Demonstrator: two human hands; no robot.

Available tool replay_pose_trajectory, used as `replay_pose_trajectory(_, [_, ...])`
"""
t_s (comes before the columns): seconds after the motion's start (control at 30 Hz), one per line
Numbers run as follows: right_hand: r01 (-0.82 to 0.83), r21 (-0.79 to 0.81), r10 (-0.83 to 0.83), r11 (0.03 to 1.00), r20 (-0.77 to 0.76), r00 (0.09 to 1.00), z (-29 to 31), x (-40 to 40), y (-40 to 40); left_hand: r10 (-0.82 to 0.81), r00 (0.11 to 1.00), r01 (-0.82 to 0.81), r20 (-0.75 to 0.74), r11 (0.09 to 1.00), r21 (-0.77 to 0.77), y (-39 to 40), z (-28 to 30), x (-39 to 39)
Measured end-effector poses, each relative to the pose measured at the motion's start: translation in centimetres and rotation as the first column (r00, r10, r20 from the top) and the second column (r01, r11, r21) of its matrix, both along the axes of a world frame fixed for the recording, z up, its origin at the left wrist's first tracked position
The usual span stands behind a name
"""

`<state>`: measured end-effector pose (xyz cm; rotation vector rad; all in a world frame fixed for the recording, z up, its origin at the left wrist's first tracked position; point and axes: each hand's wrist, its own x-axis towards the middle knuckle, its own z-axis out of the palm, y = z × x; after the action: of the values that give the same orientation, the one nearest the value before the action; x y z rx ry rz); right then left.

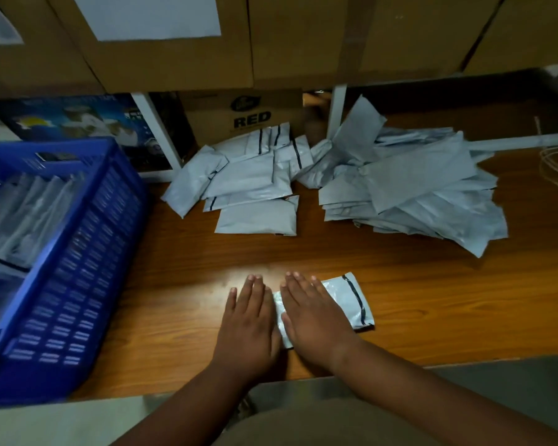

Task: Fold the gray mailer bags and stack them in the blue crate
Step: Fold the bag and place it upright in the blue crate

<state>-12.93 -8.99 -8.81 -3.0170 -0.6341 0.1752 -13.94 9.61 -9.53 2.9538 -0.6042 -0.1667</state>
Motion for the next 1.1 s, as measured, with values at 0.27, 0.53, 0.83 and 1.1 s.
replay_pose_trajectory(0.27, [-0.039,0.011,0.039,0.999,-0.001,0.999,-0.6,0.2,-2.6,-0.003,0.999,0.004,-0.043,1.0,0.027,-3.0,-1.1,0.9])
replay_pose_trajectory(0.53, [0.008,0.03,-0.007,1.0,-0.028,1.0,-0.9,0.5,-2.5,-0.019,0.998,0.023,-0.062,0.998,0.059,-3.1,-1.0,1.2])
replay_pose_trajectory(0.83, [0.02,0.026,-0.018,0.999,-0.071,0.997,-1.4,1.1,-2.6,-0.021,0.999,0.022,-0.039,0.999,0.032,-3.2,-1.7,1.4])
replay_pose_trajectory(1.1, [0.021,0.031,-0.018,0.999,-0.081,0.997,-0.9,0.9,-2.5,-0.037,0.999,0.037,-0.015,0.999,0.005,-3.0,-1.8,1.5])
